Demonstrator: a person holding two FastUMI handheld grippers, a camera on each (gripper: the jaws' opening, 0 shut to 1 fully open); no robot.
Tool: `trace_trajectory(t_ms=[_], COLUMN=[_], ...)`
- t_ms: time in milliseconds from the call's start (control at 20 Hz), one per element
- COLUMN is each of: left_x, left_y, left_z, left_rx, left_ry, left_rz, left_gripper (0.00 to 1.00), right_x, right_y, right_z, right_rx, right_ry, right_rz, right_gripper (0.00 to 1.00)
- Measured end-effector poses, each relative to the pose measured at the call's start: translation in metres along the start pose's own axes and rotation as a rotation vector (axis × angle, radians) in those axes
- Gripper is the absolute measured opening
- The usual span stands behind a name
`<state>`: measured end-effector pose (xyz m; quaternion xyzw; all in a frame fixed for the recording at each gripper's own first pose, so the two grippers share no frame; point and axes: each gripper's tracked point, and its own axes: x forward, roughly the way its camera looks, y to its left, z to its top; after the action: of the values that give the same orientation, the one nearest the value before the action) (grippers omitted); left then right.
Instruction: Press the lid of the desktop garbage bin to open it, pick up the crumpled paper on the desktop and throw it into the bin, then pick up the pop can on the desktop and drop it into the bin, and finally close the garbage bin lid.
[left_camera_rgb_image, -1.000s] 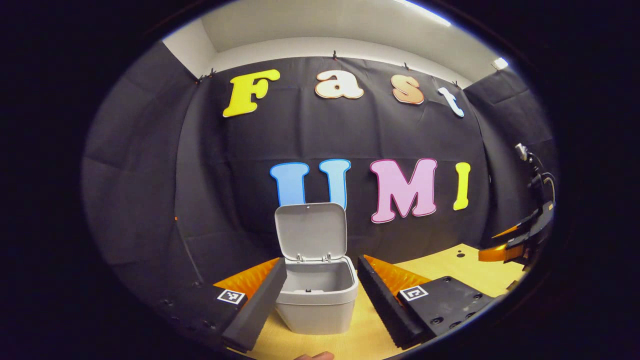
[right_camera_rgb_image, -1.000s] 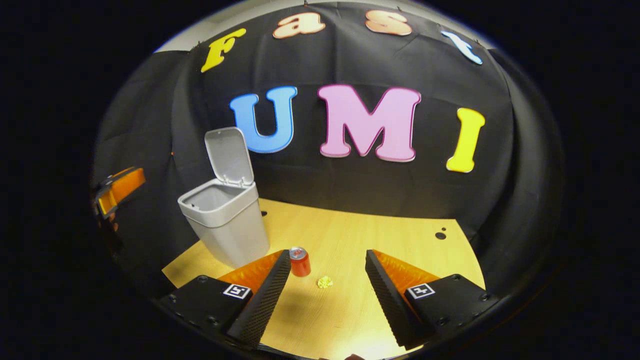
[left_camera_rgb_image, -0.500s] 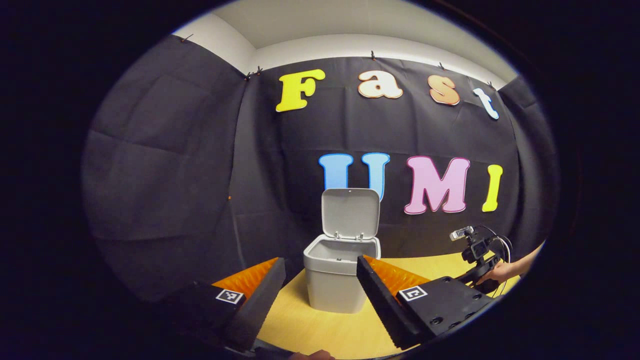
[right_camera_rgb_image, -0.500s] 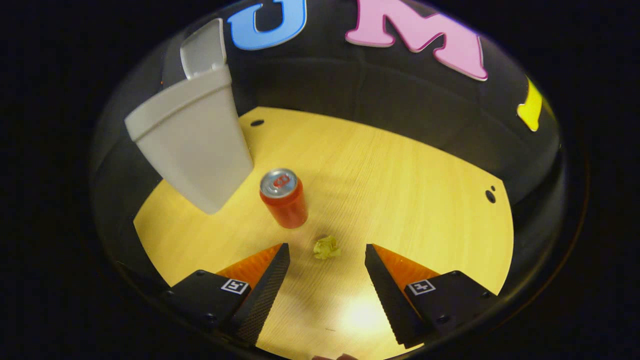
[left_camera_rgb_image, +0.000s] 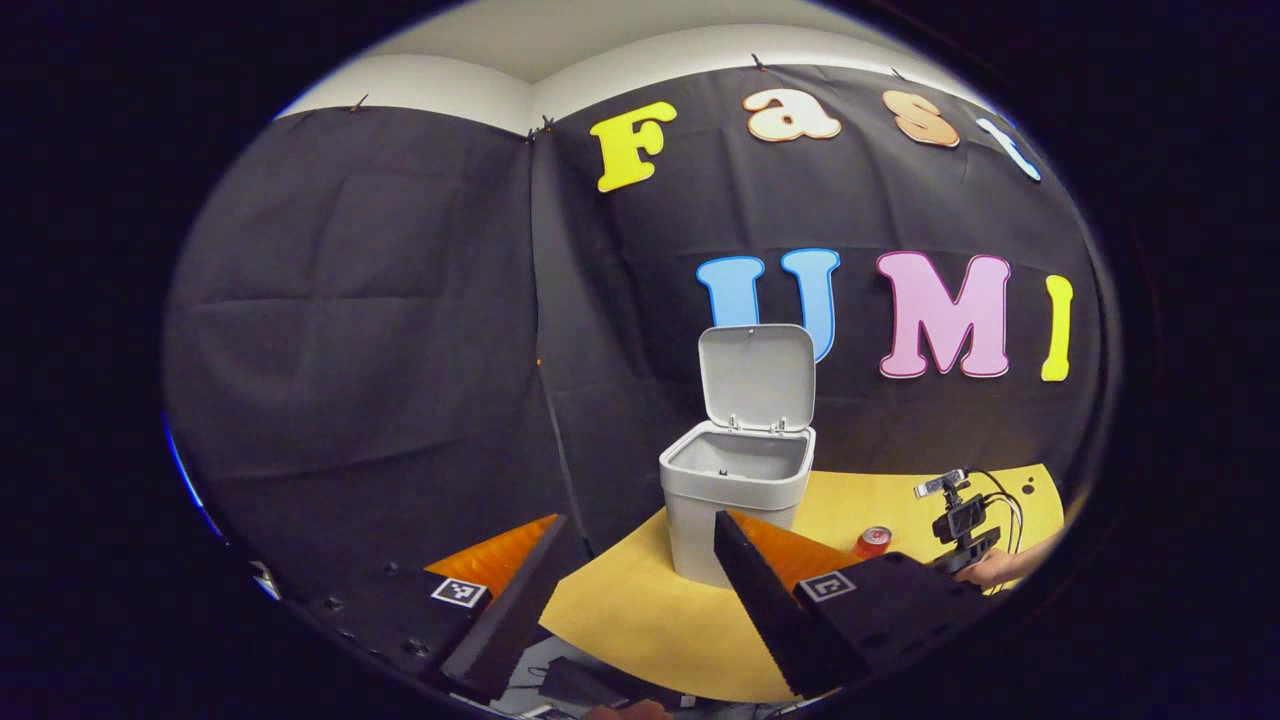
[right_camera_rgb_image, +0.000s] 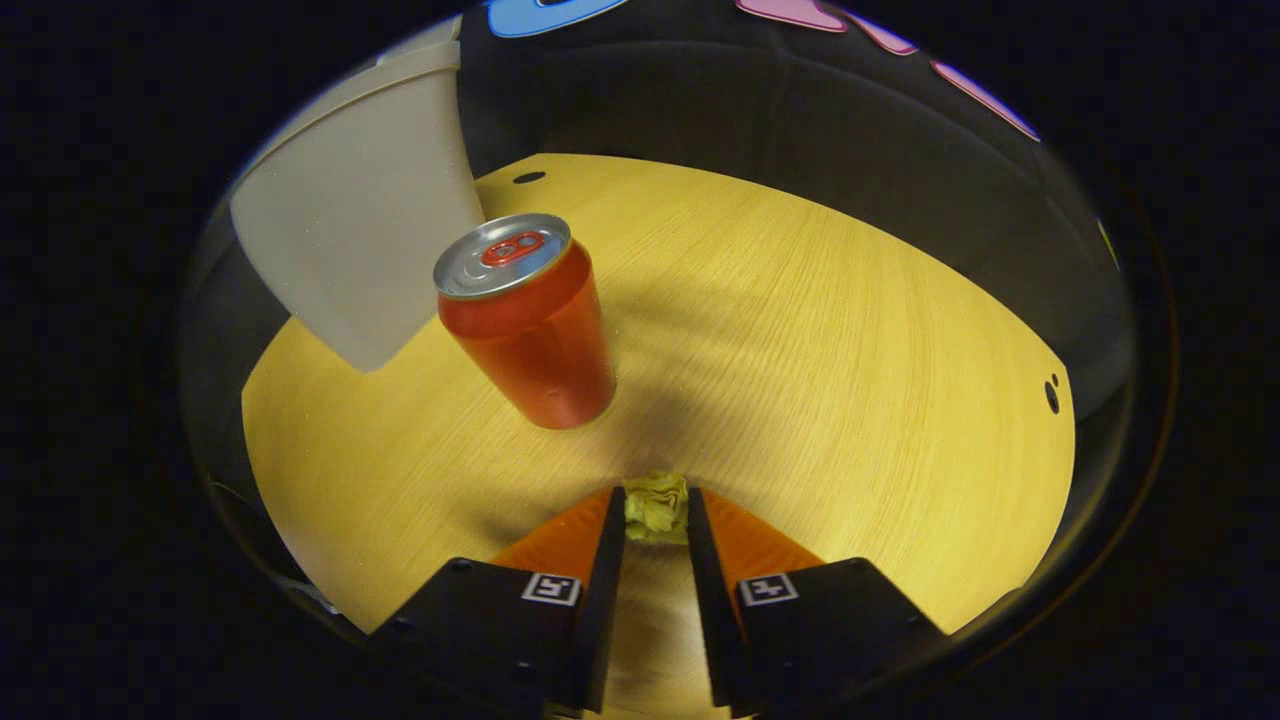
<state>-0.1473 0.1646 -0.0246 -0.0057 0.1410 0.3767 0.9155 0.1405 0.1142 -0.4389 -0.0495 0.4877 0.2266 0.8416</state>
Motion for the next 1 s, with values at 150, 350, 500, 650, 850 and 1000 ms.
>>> trace_trajectory(t_ms=[150,350,500,650,850,1000], left_x=[-0.003,0.001,0.013,0.022,0.029,0.033], left_y=[-0.024,-0.041,-0.044,-0.032,-0.018,-0.008], left_z=[0.002,0.004,0.001,0.004,-0.001,-0.009], left_rx=[-0.007,0.004,0.006,0.037,0.046,0.045], left_ry=[0.003,-0.015,-0.012,-0.045,-0.062,-0.056], left_rz=[0.001,-0.048,-0.111,-0.147,-0.196,-0.224], left_gripper=[0.97,0.97,0.97,0.97,0.97,0.97], right_x=[-0.005,-0.051,-0.098,-0.159,-0.211,-0.203], right_y=[0.004,0.032,0.072,0.112,0.181,0.225], right_z=[0.007,0.060,0.109,0.177,0.263,0.296], right_rx=[0.023,0.068,0.052,-0.025,-0.141,-0.181], right_ry=[-0.036,-0.213,-0.332,-0.500,-0.674,-0.677], right_rz=[0.055,0.144,0.210,0.262,0.314,0.324], right_gripper=[0.40,0.39,0.39,0.39,0.39,0.39])
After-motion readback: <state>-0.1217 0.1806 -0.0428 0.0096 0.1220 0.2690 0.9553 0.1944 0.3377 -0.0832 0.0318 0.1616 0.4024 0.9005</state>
